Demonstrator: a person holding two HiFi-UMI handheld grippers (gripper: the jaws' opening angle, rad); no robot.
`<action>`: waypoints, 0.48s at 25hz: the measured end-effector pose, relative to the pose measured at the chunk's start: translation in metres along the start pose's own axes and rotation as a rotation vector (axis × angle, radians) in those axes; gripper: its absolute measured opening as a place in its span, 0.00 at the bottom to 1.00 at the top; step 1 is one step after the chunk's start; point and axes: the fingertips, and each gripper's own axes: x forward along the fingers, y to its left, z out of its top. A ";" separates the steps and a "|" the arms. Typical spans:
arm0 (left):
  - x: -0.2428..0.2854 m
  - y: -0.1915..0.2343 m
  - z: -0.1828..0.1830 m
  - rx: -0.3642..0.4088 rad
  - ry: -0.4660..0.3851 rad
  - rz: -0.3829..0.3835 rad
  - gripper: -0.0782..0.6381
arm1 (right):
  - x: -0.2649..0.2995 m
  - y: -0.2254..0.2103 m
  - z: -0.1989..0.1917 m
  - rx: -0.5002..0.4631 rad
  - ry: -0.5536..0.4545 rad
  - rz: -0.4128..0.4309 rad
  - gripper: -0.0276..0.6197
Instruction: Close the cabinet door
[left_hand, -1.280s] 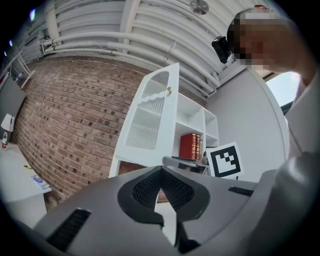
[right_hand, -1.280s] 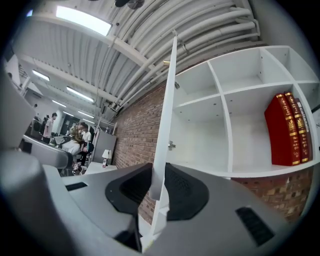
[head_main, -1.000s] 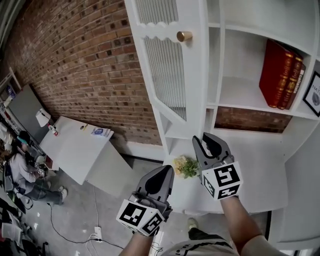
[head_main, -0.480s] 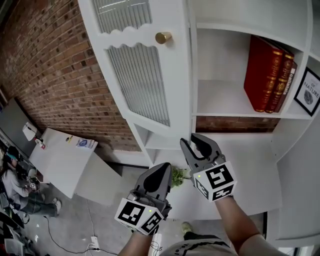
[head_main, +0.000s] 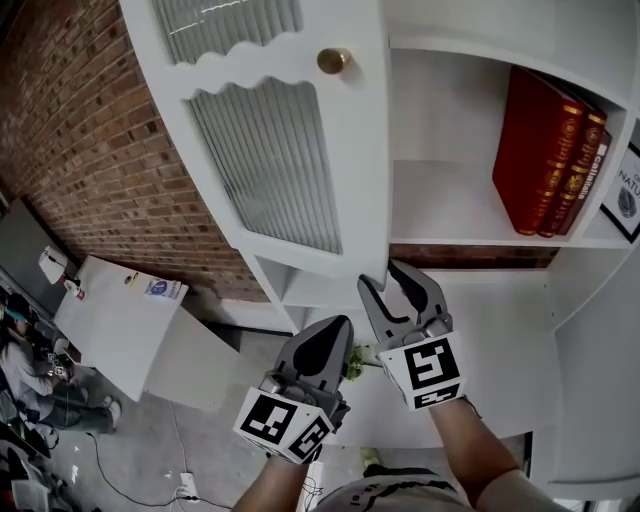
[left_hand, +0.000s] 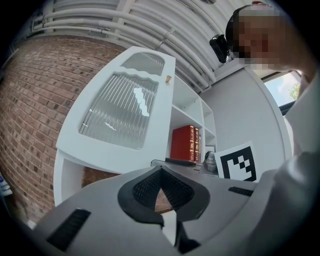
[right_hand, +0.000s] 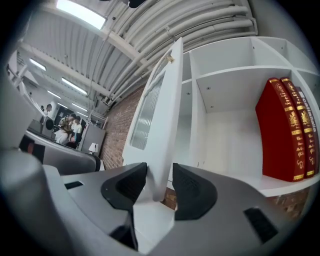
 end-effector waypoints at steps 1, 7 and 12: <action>0.003 0.002 0.000 0.001 0.001 0.000 0.12 | 0.002 -0.004 -0.003 -0.003 0.007 -0.006 0.29; 0.020 0.014 -0.003 0.002 0.008 0.006 0.12 | 0.015 -0.016 0.000 -0.007 0.010 -0.033 0.32; 0.034 0.019 -0.005 0.002 0.014 0.002 0.12 | 0.024 -0.027 -0.003 -0.031 0.021 -0.058 0.32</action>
